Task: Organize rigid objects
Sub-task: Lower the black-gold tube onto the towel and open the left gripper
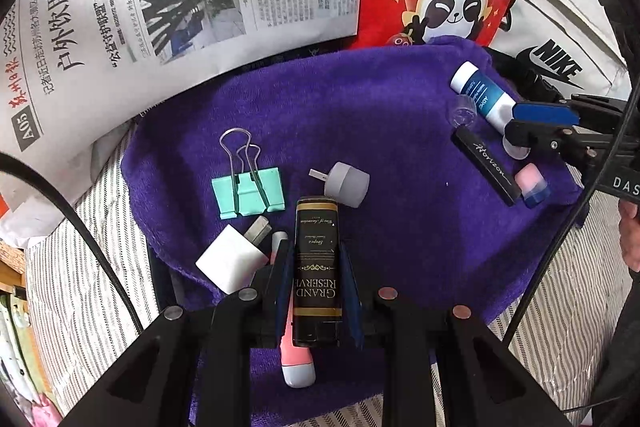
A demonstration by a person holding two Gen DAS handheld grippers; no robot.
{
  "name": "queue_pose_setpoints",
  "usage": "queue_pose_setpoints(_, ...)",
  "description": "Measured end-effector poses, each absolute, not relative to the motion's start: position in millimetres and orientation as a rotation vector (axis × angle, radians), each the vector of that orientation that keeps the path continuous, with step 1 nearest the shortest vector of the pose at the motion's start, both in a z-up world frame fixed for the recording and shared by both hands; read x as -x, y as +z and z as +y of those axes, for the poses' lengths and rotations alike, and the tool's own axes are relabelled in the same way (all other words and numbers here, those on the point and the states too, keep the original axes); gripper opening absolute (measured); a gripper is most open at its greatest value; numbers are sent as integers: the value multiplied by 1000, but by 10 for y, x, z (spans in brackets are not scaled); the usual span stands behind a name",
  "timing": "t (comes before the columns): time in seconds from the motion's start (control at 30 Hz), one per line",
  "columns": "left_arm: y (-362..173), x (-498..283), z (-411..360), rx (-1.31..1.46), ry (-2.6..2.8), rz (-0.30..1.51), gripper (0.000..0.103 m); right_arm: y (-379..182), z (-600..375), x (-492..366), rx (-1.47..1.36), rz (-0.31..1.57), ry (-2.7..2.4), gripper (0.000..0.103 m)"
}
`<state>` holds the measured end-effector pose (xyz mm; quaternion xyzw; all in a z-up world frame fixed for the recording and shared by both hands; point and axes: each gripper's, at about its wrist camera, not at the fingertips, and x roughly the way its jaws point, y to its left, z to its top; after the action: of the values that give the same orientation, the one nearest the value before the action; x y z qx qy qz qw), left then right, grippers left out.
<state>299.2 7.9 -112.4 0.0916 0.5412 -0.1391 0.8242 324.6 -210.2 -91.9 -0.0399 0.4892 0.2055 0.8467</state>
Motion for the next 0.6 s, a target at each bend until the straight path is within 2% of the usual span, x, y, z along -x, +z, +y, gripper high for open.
queue_pose_setpoints(0.13, -1164, -3011, -46, -202, -308, 1154, 23, -928, -2083, -3254, 78, 1032, 430, 33)
queue_pose_setpoints(0.23, -1225, -3025, -121, -222, -303, 1166, 23, -915, -2098, -3244, 77, 1033, 426, 41)
queue_pose_setpoints(0.5, -1265, -3023, -202, -250, -300, 1170, 23, -866, -2084, -3202, 83, 1015, 440, 41)
queue_pose_setpoints(0.6, -1257, -3018, -190, -251, -307, 1174, 27, -859, -2082, -3185, 92, 1015, 443, 41)
